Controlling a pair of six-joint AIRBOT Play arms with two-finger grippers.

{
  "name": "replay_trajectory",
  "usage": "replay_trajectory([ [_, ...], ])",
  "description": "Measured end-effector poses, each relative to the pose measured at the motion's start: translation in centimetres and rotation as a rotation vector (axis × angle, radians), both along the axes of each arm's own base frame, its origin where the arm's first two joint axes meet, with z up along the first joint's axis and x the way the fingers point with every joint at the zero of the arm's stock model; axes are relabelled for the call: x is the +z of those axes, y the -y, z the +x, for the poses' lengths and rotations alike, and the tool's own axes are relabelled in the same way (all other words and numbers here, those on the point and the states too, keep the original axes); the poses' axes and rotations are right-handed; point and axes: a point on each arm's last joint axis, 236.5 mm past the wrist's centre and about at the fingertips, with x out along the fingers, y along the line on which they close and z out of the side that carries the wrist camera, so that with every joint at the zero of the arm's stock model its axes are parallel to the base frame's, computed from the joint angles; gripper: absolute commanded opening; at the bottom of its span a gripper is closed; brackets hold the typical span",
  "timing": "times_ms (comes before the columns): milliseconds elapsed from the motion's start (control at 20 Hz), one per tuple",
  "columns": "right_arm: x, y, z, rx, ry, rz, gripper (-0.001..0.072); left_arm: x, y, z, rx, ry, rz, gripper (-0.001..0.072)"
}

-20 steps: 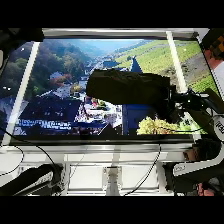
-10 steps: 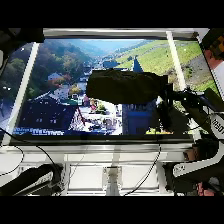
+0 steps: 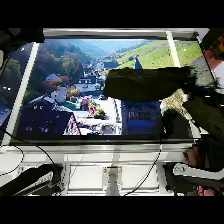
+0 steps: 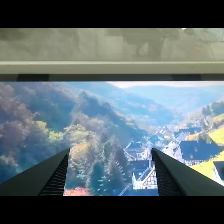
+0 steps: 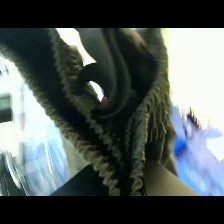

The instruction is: Fold the clothes and pants, and hang the long-sleeved shirts on hangers.

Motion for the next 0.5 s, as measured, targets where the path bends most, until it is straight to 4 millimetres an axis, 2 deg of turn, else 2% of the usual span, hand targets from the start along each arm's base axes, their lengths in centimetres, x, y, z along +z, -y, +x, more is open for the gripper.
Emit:
replay_trajectory([
  [150,4.0,6.0,-2.6,-0.082,0.03,-0.056,0.0016,0.0,0.0,0.0,0.0,0.001,0.0,0.058],
  [250,5.8,9.6,-5.1,-0.13,0.011,-0.098,0.0017,0.0,0.0,0.0,0.0,0.001,0.0,0.058],
  [350,6.6,12.8,-8.4,-0.166,-0.053,-0.141,0.0017,0.0,0.0,0.0,0.0,0.0,0.0,0.058],
  [500,5.8,16.0,-14.7,-0.196,-0.212,-0.172,0.0018,0.0,0.0,0.0,0.0,0.0,0.0,0.058],
])
